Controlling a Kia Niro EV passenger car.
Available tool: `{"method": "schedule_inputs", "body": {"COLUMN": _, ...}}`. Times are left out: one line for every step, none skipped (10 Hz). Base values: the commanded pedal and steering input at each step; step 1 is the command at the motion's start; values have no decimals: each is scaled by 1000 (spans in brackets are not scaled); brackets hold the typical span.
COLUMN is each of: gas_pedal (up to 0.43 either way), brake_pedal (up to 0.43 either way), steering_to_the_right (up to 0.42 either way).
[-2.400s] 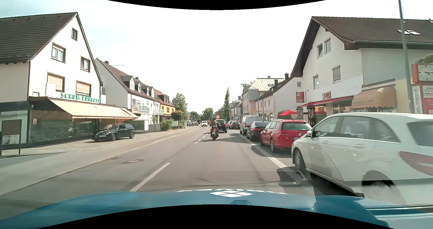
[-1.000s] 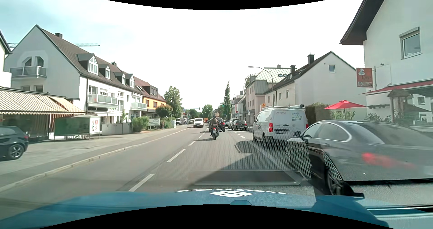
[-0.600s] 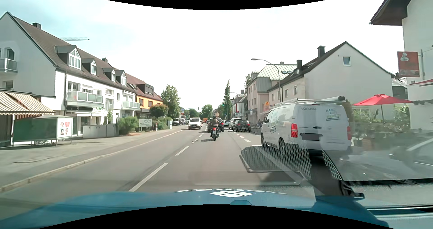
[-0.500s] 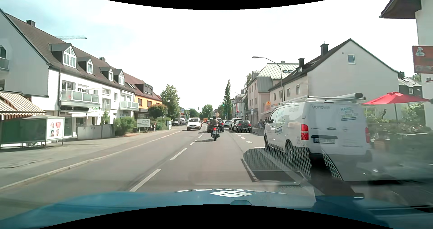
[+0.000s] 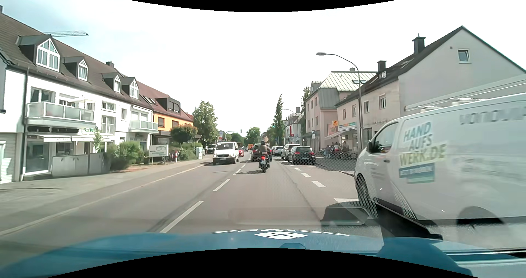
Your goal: Follow the waypoints while adhering to traffic rules and regulations
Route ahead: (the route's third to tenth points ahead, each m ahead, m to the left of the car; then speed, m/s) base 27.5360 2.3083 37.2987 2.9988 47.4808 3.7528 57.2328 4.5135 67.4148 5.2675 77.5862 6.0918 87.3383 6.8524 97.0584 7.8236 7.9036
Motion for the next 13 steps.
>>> {"method": "schedule_inputs", "body": {"gas_pedal": 0, "brake_pedal": 0, "steering_to_the_right": -10}}
{"method": "schedule_inputs", "body": {"gas_pedal": 0, "brake_pedal": 0, "steering_to_the_right": -11}}
{"method": "schedule_inputs", "body": {"gas_pedal": 0, "brake_pedal": 0, "steering_to_the_right": -11}}
{"method": "schedule_inputs", "body": {"gas_pedal": 0, "brake_pedal": 0, "steering_to_the_right": -11}}
{"method": "schedule_inputs", "body": {"gas_pedal": 0, "brake_pedal": 0, "steering_to_the_right": -11}}
{"method": "schedule_inputs", "body": {"gas_pedal": 0, "brake_pedal": 0, "steering_to_the_right": -12}}
{"method": "schedule_inputs", "body": {"gas_pedal": 0, "brake_pedal": 0, "steering_to_the_right": -14}}
{"method": "schedule_inputs", "body": {"gas_pedal": 0, "brake_pedal": 37, "steering_to_the_right": -14}}
{"method": "schedule_inputs", "body": {"gas_pedal": 0, "brake_pedal": 85, "steering_to_the_right": -15}}
{"method": "schedule_inputs", "body": {"gas_pedal": 0, "brake_pedal": 122, "steering_to_the_right": -15}}
{"method": "schedule_inputs", "body": {"gas_pedal": 0, "brake_pedal": 146, "steering_to_the_right": -15}}
{"method": "schedule_inputs", "body": {"gas_pedal": 0, "brake_pedal": 152, "steering_to_the_right": -15}}
{"method": "schedule_inputs", "body": {"gas_pedal": 0, "brake_pedal": 159, "steering_to_the_right": -14}}
